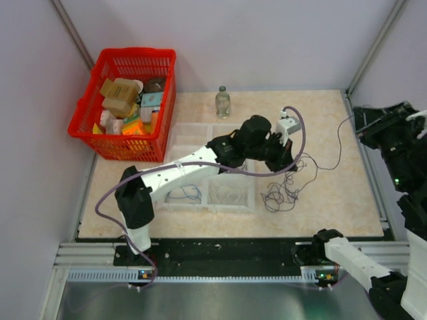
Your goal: Untangle the cables
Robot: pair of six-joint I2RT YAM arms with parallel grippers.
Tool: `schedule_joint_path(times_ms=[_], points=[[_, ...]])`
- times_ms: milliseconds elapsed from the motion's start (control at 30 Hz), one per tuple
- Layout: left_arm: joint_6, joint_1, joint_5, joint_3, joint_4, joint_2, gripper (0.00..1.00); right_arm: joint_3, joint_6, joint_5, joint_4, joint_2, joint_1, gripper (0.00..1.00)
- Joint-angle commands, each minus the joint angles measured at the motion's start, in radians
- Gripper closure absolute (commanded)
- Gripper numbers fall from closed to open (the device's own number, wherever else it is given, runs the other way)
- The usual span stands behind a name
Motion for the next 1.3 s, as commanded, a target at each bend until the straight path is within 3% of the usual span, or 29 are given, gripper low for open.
schedule_joint_path(times_ms=[0,67,200,367,667,867,1100,1267], points=[[0.046,0.015,-0.012,0.023,-0.06,-0.122,1.0,-0.202,-0.098,0.027,-0.018,-0.013,0.006,0.63],[0.015,0.028,0.042,0.067,-0.114,-0.11,1.0,-0.326,-0.094,-0.091,-0.041,0.011,0.006,0.4],[-0.008,0.044,0.077,0.119,-0.198,-0.096,1.0,-0.587,-0.056,-0.292,-0.055,0.007,0.005,0.31],[0.004,0.045,0.03,0.127,-0.234,-0.127,1.0,-0.782,0.0,-0.262,-0.023,-0.117,-0.015,0.13],[0.032,0.045,0.021,0.104,-0.217,-0.184,1.0,-0.951,0.205,-0.538,0.077,-0.177,-0.359,0.18],[0.003,0.044,0.037,0.09,-0.174,-0.228,1.0,-1.124,0.262,-0.723,0.245,-0.061,-0.366,0.15],[-0.029,0.045,0.08,0.122,-0.136,-0.265,1.0,-1.38,0.435,-0.84,0.603,0.031,-0.366,0.18],[-0.054,0.044,0.133,0.181,-0.128,-0.25,1.0,-1.471,0.562,-0.941,0.813,0.116,-0.362,0.19]])
